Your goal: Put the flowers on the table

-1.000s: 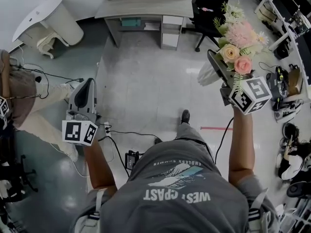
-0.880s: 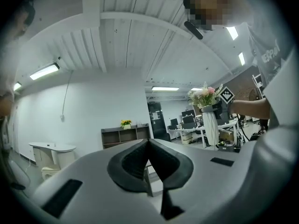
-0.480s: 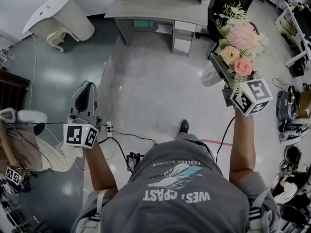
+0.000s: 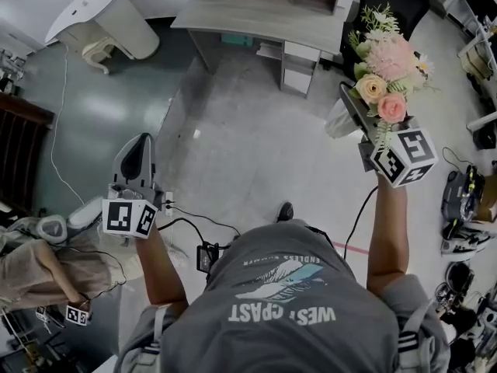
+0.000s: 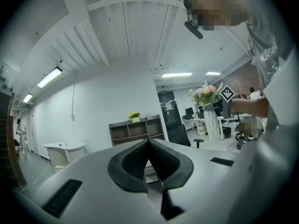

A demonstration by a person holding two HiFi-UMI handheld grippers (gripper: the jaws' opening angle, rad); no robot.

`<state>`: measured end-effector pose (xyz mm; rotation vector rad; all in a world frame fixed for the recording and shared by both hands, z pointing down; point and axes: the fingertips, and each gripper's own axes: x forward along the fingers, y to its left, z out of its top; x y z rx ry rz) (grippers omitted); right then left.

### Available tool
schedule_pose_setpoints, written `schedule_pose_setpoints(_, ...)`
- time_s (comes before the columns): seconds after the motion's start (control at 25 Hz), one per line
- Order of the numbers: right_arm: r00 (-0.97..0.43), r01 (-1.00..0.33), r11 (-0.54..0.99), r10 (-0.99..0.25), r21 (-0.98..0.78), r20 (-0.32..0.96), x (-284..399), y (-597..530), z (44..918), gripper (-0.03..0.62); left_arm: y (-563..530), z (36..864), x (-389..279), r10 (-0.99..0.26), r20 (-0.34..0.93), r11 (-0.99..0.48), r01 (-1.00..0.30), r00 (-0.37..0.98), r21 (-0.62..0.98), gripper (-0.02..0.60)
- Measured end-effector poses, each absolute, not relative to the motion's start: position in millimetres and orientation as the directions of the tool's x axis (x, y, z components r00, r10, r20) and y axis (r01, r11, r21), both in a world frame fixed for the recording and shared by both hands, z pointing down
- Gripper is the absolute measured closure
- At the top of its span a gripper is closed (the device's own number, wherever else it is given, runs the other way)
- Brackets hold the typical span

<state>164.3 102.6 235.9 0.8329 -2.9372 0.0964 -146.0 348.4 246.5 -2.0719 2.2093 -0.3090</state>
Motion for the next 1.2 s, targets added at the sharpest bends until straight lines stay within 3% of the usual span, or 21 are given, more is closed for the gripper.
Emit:
schedule_pose_setpoints(0.76,-0.821,-0.569,0.822,-0.565,-0.035,0.077,202.9,66.3,230.1,0.301,277.3,233.3,-112.5,-0.999,0.043,-0.028,-0.969,0.018,-0.246,0.565)
schedule_pose_setpoints(1.2,-0.761,-0.643,0.766,-0.639,0.001,0.113,175.3,38.0,228.1,0.301,201.6,244.2,-167.7,-0.995,0.013,-0.102,-0.978,0.102,-0.181,0.566)
